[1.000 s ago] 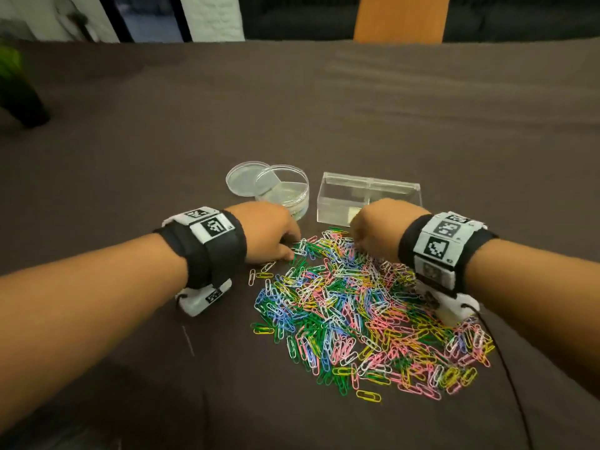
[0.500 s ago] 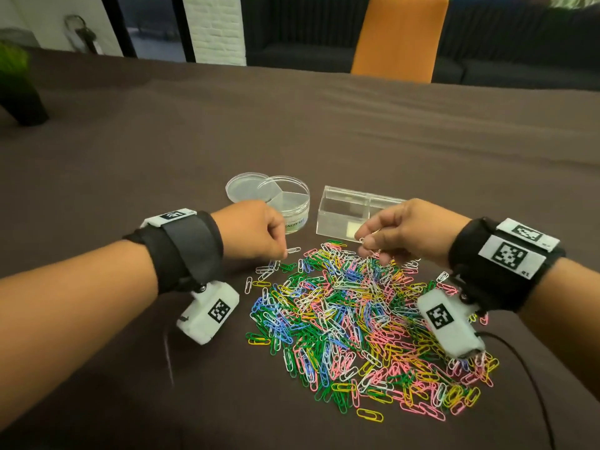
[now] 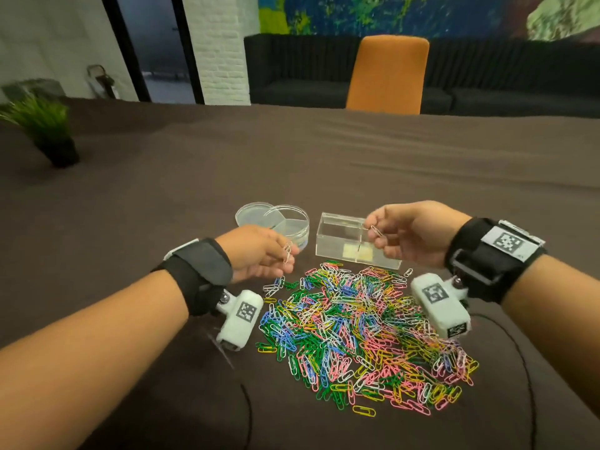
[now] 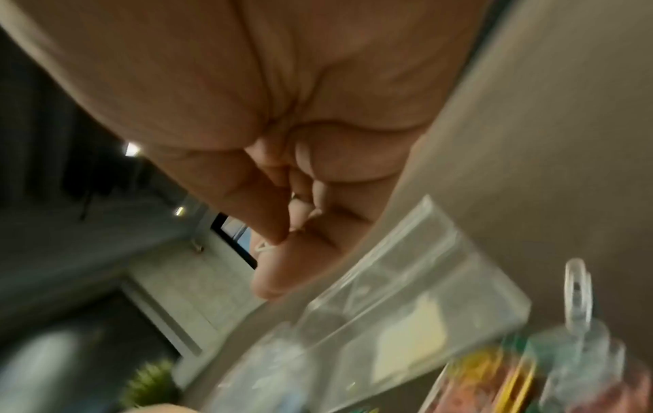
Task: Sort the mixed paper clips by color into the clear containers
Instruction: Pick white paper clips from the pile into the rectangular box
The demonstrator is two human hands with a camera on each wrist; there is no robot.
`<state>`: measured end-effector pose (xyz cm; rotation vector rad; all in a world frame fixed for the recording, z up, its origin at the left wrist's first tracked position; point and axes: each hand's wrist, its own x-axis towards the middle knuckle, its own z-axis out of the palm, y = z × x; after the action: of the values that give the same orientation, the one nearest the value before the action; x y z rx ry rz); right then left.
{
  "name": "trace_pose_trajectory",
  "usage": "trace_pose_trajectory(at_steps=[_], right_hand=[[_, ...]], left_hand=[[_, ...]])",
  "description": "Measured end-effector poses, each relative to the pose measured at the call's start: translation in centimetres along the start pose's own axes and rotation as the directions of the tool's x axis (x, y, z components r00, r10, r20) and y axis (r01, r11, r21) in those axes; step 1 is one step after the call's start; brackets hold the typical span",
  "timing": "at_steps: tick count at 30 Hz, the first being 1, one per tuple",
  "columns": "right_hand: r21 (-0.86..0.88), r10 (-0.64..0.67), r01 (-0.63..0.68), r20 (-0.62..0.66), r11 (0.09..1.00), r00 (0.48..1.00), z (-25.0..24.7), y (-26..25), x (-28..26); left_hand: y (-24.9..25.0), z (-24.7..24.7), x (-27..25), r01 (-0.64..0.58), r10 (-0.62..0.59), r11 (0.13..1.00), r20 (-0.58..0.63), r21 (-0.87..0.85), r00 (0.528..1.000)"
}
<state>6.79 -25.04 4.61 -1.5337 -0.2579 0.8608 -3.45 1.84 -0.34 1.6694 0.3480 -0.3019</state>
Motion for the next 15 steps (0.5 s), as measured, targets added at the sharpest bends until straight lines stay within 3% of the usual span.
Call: trace_pose_trajectory(at_steps=[2, 3, 5, 7, 12, 15], right_hand=[[-0.243, -0.055, 0.039, -0.056, 0.969, 0.997, -0.2, -0.6, -0.4], [-0.432, -0.109, 0.051, -0.109, 0.9, 0.988, -0.3, -0.8, -0.6], [-0.749, -0.272, 0.035, -0.196, 0.661, 0.942, -0.9, -1.5, -0.6], [-0.859, -0.392, 0.004, -0.23, 0.512, 0.891, -1.4, -2.2, -0.4], [-0.79, -0.416, 0.032, -0.286, 0.612, 0.863, -2.0, -2.1, 1.6], [-0.796, -0.443, 0.078, -0.249, 0.6, 0.861, -1.6, -2.1, 3.2]], left_hand=[[0.2, 0.5, -0.3, 0.004, -0.004, 1.0, -0.022, -0.018, 1.0], [0.6, 0.9, -0.4, -0.01, 0.01, 1.0, -0.035, -0.009, 0.999], [2.2, 1.8, 0.1, -0.057, 0.058, 0.998, -0.068, 0.013, 0.996], [4.0, 2.8, 0.9, -0.117, 0.118, 0.993, -0.108, 0.021, 0.987], [6.6, 6.1, 4.1, -0.169, 0.184, 0.978, -0.131, 0.12, 0.974], [7.0, 7.0, 5.8, -0.165, 0.2, 0.963, -0.154, 0.214, 0.968]])
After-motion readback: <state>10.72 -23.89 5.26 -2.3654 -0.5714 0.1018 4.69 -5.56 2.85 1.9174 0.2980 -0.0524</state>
